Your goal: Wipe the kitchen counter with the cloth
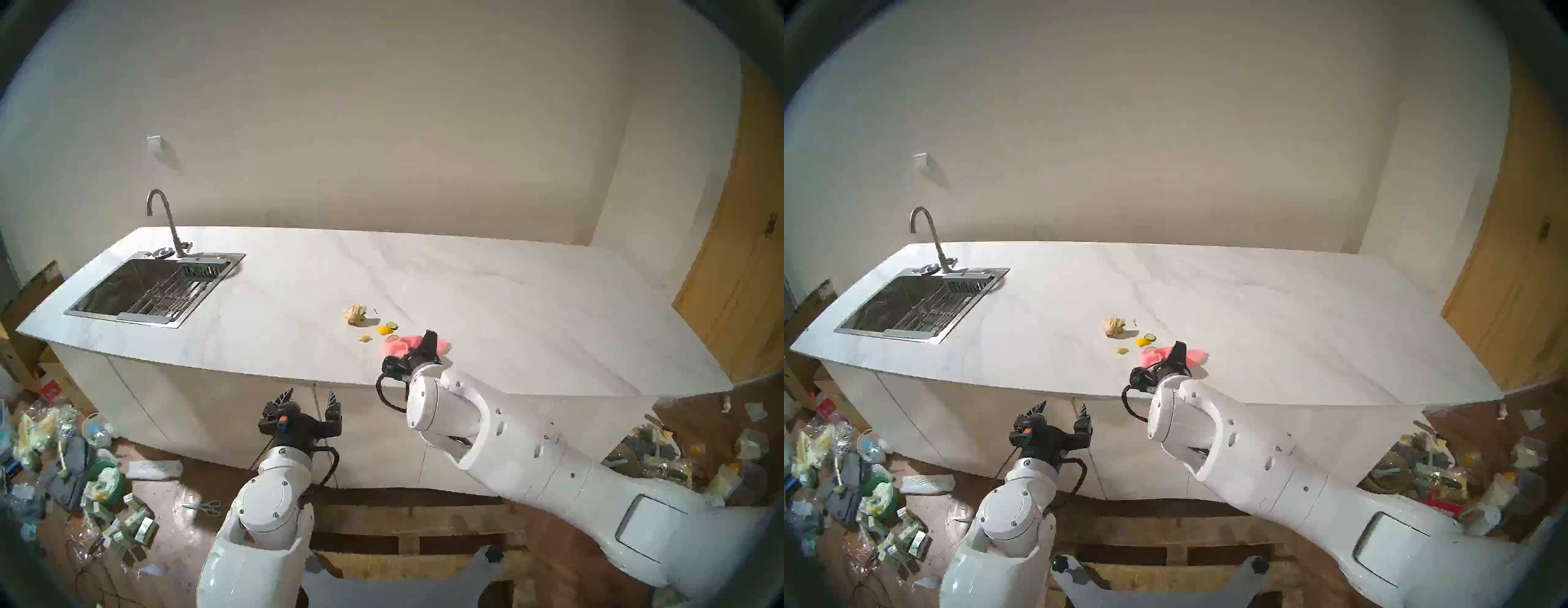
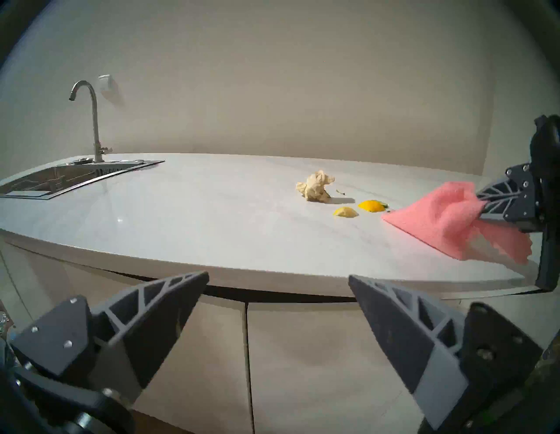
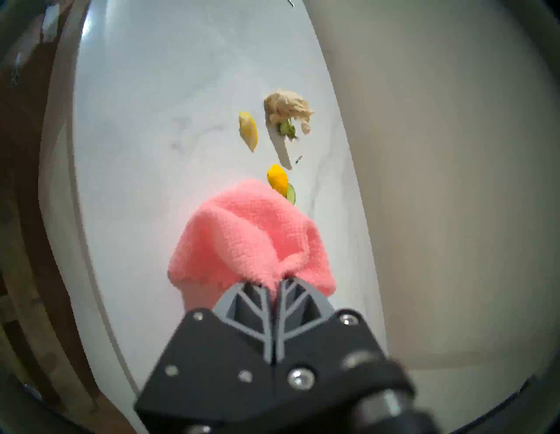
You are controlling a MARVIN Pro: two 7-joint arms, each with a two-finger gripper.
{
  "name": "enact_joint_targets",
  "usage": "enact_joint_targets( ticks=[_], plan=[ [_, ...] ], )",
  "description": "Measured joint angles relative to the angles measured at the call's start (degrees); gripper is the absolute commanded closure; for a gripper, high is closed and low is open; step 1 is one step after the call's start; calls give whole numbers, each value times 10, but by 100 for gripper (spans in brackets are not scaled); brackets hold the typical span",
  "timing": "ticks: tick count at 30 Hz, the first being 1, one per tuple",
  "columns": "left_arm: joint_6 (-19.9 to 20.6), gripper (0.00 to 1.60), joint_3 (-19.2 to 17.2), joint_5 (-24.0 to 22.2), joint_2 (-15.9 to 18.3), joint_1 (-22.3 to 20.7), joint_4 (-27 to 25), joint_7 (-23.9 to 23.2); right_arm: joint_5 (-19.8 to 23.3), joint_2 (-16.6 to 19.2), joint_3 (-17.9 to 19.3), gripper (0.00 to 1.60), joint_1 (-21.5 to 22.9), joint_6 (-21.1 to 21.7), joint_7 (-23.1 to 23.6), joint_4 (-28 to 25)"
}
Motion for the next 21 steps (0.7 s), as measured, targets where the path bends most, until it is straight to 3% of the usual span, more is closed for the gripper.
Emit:
enact_joint_targets(
  ticks=[8,21],
  plan=[
    [0,0,0,-1,1,0,0,0,-7,-18,-9,160,17,-5,-1,30],
    [0,0,1,-1,2,0,1,1,-13,-89,-38,160,84,-40,5,125]
  ],
)
